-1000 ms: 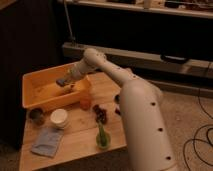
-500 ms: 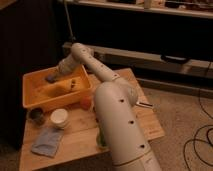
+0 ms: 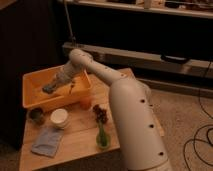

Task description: Wipe tray with sponge

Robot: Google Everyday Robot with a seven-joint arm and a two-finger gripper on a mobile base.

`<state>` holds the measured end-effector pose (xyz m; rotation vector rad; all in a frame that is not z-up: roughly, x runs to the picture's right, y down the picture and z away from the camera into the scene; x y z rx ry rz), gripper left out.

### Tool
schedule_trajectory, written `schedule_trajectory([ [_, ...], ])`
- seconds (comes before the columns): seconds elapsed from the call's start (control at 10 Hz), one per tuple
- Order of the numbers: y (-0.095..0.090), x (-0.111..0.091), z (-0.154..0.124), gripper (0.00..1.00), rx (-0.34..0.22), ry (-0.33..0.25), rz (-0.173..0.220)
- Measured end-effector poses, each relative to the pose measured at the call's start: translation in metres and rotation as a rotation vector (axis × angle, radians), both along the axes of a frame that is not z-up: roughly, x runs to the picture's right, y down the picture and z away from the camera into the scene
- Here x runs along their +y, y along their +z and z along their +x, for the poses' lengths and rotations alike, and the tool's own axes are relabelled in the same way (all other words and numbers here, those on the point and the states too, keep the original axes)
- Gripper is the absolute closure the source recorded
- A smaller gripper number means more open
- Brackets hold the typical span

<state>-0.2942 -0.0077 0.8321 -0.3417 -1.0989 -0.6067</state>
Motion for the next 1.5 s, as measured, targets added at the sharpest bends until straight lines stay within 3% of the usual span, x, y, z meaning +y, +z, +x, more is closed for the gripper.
schedule_trajectory([
  [0.3,0.007,0.006,0.020,0.91,0.044,0.048,-0.021],
  [0.6,0.042,-0.019,0.045,0.91,0.118,0.119,-0.037],
  [0.8,0.065,-0.034,0.045,0.91,0.161,0.140,-0.046],
  [1.1,0.085,-0.051,0.022,0.91,0.181,0.143,-0.049],
  [1.3,0.078,-0.060,-0.003,0.91,0.142,0.124,-0.030],
  [1.5,0.056,-0.060,-0.016,0.91,0.084,0.094,-0.004],
])
